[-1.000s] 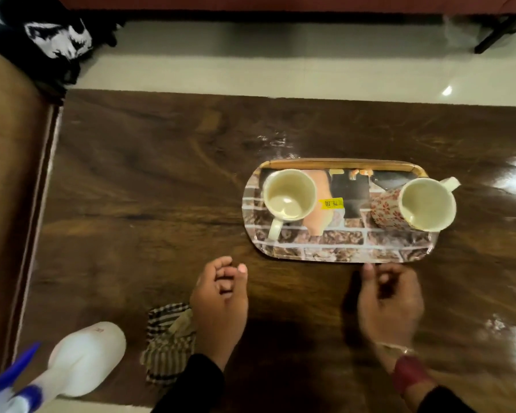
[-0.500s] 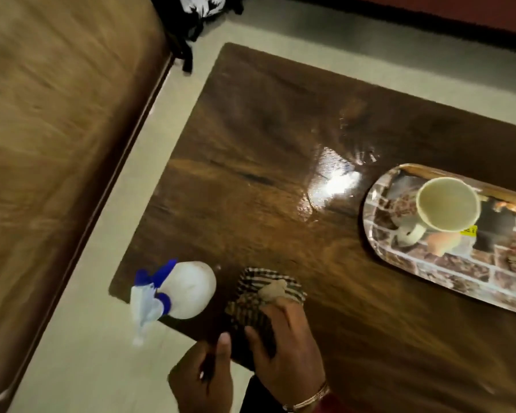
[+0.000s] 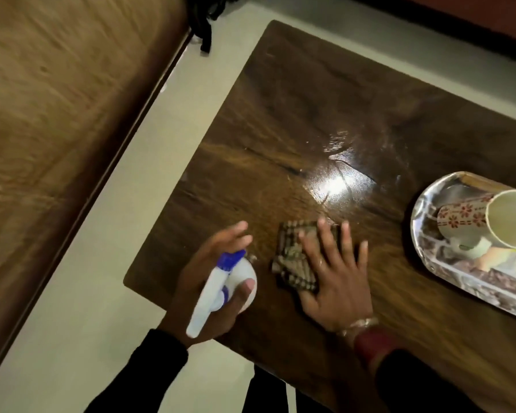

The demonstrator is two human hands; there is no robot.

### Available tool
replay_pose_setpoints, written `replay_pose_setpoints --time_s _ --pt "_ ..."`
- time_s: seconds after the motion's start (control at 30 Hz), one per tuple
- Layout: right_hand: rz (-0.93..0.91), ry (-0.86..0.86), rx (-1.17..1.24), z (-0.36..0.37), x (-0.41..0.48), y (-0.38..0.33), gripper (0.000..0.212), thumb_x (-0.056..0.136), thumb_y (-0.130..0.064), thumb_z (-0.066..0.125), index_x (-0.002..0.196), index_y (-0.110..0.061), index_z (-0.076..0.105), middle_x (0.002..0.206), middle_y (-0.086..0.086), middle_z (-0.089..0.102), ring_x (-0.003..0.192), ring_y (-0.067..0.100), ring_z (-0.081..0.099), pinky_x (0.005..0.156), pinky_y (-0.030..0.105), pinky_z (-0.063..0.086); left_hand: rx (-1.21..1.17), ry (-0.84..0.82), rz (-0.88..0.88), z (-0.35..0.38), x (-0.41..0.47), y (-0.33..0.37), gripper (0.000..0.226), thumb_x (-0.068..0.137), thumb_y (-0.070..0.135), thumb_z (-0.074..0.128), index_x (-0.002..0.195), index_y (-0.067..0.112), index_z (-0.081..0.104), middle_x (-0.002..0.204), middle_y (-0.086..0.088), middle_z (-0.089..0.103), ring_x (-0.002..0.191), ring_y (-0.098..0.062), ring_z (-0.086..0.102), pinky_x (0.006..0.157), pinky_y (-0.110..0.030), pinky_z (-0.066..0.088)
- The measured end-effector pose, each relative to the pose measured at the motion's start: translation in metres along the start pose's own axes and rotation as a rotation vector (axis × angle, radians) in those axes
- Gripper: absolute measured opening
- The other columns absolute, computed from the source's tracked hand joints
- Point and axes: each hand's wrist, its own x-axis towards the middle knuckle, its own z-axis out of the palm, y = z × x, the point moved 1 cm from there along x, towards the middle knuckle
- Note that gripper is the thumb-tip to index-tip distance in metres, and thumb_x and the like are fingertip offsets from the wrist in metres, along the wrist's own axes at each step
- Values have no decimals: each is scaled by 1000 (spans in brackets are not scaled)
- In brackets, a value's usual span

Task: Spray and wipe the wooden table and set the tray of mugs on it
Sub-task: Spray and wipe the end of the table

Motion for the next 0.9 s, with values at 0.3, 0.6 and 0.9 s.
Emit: replay_pose_setpoints --time_s 0.3,0.6,0.9 --pt "-56 -21 -57 -11 158 -47 95 78 -51 52 164 -23 24 174 8 9 159 42 2 125 65 11 137 284 -619 1 -11 21 58 70 0 88 112 20 54 97 17 61 96 21 61 80 7 42" --pt "-126 -86 -135 -21 171 -36 93 80 -49 44 165 -23 18 175 8 7 160 39 4 124 66 15 169 195 -1037 -35 -17 16 48 78 2 83 118 11 58 100 -4 65 82 -19 60 98 -35 52" --pt "-659 -232 -184 25 102 -125 98 79 -45 58 165 -23 18 174 12 5 159 42 -2 127 58 5 81 369 -934 -50 -8 34 43 65 -8 73 98 20 66 85 5 69 75 -10 64 70 -31 53"
